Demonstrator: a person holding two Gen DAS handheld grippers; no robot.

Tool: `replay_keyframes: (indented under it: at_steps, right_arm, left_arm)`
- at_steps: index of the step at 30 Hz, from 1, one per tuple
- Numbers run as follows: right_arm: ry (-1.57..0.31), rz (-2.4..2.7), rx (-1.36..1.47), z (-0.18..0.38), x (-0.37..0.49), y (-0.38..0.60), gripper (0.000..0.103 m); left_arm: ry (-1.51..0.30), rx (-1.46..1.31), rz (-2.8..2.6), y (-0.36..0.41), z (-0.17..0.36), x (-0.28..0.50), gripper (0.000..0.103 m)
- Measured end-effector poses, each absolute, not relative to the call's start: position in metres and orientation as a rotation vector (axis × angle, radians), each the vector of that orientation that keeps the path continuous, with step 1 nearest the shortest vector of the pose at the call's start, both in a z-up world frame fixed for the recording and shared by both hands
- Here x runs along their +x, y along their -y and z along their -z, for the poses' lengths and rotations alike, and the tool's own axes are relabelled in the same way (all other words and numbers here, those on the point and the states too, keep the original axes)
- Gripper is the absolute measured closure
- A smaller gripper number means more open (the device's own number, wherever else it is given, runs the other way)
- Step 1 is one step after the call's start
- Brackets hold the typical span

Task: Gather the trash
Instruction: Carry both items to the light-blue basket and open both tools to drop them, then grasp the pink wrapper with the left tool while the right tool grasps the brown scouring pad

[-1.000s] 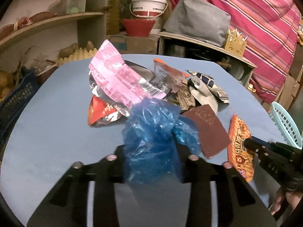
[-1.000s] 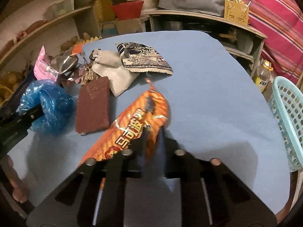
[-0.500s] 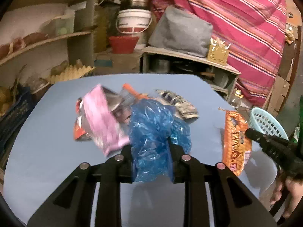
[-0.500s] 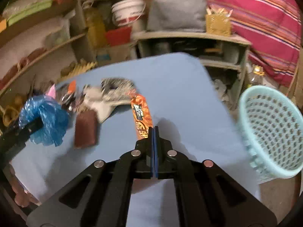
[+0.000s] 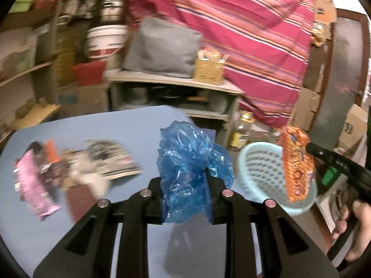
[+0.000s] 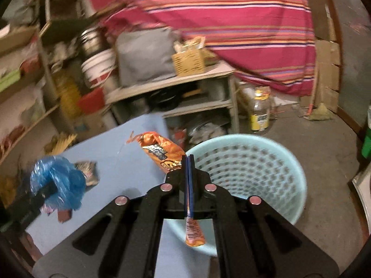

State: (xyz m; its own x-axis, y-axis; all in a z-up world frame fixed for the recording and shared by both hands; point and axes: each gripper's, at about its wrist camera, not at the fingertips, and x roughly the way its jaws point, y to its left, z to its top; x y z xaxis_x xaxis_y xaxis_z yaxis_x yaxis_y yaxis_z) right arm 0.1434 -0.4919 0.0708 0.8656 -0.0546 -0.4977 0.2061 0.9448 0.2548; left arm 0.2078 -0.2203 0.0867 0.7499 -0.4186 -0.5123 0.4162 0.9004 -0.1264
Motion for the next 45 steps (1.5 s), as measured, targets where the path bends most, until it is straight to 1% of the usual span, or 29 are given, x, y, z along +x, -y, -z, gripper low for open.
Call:
replay_keyframes:
  at_steps: [5,8,15,21,22,24,25,26,28,30,32,33,35,36,38,41,43,45]
  right_arm:
    - [-0.509,0.186,0.359,-0.06,0.142,0.532,0.101]
    - [-0.523,0.217,0.336,-0.049,0.144,0.543,0.102]
    - [-0.559,0.273,0.319,-0.029,0.148,0.566,0.102]
    - [-0.573,0.309,0.377,-0.019,0.151,0.585,0.101]
    - [-0.58,0.307,0.382,-0.016,0.152,0.585,0.101]
    - [-0.588,0.307,0.37,-0.015,0.156,0.584,0.101]
    - [-0.59,0.308,0.361,-0.015,0.157,0.582,0.101]
    - [-0.59,0.307,0.362,-0.015,0.158,0.581,0.101]
    - [-0.587,0.321,0.362,-0.016,0.159,0.581,0.1]
    - [-0.593,0.329,0.365,-0.015,0.161,0.582,0.089]
    - [-0.599,0.354,0.367,-0.014,0.161,0.582,0.053]
    - [-0.596,0.359,0.369,-0.014,0.16,0.582,0.048]
    - [-0.59,0.376,0.364,-0.018,0.161,0.579,0.046]
    - [-0.586,0.381,0.358,-0.02,0.161,0.576,0.043]
    - [-0.572,0.388,0.334,-0.026,0.165,0.564,0.024]
    - [-0.552,0.359,0.296,-0.034,0.173,0.534,0.011]
    - [-0.546,0.335,0.273,-0.038,0.178,0.514,0.006]
    - [-0.547,0.289,0.238,-0.041,0.187,0.483,0.005]
  left_arm:
    - [-0.553,0.023,0.547,0.286,-0.083,0.208,0.079]
    - [-0.555,0.054,0.58,0.323,-0.076,0.214,0.079]
    - [-0.592,0.078,0.625,0.373,-0.057,0.238,0.079]
    - [-0.633,0.1,0.652,0.401,-0.04,0.25,0.077]
    - [-0.646,0.105,0.657,0.404,-0.037,0.253,0.075]
    - [-0.658,0.111,0.65,0.408,-0.032,0.256,0.054]
    - [-0.656,0.108,0.64,0.407,-0.03,0.256,0.036]
    - [-0.653,0.104,0.635,0.406,-0.03,0.257,0.032]
    - [-0.657,0.096,0.643,0.401,-0.03,0.257,0.032]
    - [-0.665,0.099,0.632,0.394,-0.03,0.258,0.031]
    - [-0.656,0.091,0.613,0.382,-0.035,0.256,0.025]
    - [-0.648,0.086,0.604,0.376,-0.037,0.255,0.024]
    - [-0.626,0.083,0.578,0.36,-0.043,0.252,0.02]
    - [-0.614,0.082,0.563,0.348,-0.047,0.25,0.02]
    - [-0.595,0.08,0.534,0.327,-0.054,0.247,0.016]
    - [-0.565,0.07,0.477,0.285,-0.066,0.242,0.011]
    - [-0.545,0.074,0.416,0.249,-0.073,0.238,0.008]
    - [-0.534,0.088,0.359,0.216,-0.075,0.235,0.007]
